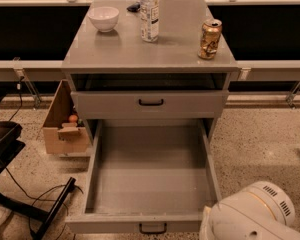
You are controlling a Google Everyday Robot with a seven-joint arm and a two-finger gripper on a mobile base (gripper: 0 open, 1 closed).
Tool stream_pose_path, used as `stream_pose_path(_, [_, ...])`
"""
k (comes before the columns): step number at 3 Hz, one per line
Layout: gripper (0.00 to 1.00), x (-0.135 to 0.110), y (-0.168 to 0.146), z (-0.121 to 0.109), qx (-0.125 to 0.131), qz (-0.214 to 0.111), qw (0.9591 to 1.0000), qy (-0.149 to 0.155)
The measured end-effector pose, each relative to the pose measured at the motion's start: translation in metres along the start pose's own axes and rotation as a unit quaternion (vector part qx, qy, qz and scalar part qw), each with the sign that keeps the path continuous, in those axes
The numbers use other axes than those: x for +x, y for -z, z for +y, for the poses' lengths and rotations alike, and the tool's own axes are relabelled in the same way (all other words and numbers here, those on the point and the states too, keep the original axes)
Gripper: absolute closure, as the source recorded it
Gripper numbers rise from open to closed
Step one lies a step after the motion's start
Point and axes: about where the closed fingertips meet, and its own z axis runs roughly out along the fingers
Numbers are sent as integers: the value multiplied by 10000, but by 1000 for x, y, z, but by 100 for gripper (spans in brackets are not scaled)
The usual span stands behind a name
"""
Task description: Close middle drawer
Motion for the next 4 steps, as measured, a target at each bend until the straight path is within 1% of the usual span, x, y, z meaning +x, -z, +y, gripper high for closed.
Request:
stream_pose_path(1, [0, 19, -35, 32, -488, 154, 9982, -321])
stream_pose_path(2, [0, 21, -37, 35, -528, 170, 9978, -364])
stream_pose_path(3, [0, 21, -47, 34, -496, 106, 9984, -245])
stream_pose_path(4, [18, 32, -89, 30, -551, 16, 9982, -240])
